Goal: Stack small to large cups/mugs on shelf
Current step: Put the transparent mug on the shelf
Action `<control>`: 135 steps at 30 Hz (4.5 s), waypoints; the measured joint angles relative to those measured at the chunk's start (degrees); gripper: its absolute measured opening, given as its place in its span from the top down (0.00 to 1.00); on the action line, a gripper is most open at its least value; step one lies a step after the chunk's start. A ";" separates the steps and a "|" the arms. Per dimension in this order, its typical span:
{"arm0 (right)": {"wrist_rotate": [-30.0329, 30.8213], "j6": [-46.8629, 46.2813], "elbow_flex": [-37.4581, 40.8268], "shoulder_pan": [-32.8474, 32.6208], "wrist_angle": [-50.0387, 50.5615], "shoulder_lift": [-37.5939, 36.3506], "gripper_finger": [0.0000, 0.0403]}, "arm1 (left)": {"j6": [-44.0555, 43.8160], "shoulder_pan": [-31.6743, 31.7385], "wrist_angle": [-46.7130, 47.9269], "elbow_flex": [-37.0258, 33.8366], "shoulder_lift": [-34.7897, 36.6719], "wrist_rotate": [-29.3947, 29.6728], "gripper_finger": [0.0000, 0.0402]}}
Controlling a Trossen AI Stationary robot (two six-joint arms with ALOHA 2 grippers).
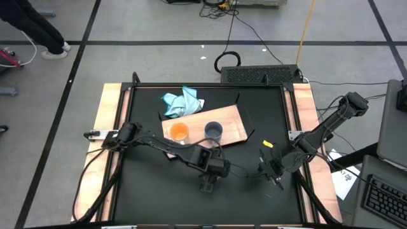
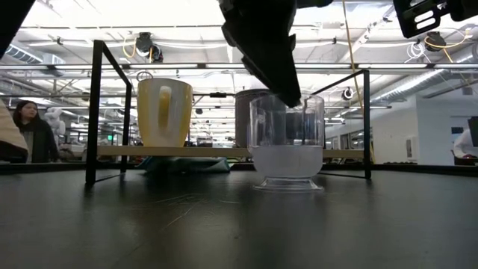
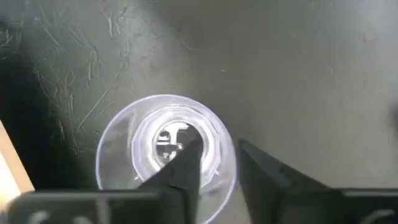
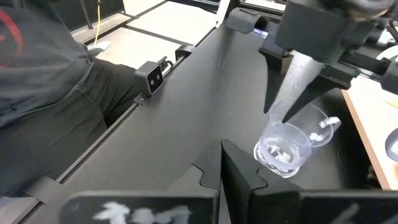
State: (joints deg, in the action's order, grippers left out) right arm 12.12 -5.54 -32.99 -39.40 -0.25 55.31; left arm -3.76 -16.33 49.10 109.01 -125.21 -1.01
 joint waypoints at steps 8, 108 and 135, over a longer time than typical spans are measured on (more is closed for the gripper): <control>0.00 0.01 0.00 0.00 0.52 0.00 1.00 | -0.01 0.96 -4.64 -0.04 0.00 -3.70 0.98; 0.29 2.00 0.04 -1.79 -3.67 0.00 1.00 | -3.24 -7.59 -38.83 -71.23 78.58 31.61 1.00; -0.10 -5.85 -0.27 13.24 -14.80 7.08 1.00 | 3.69 -8.19 -40.69 -89.49 102.79 26.04 0.99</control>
State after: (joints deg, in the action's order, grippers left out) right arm 12.02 -11.39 -33.26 -26.15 -15.05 62.39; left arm -0.08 -24.52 8.41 19.52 -22.41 25.04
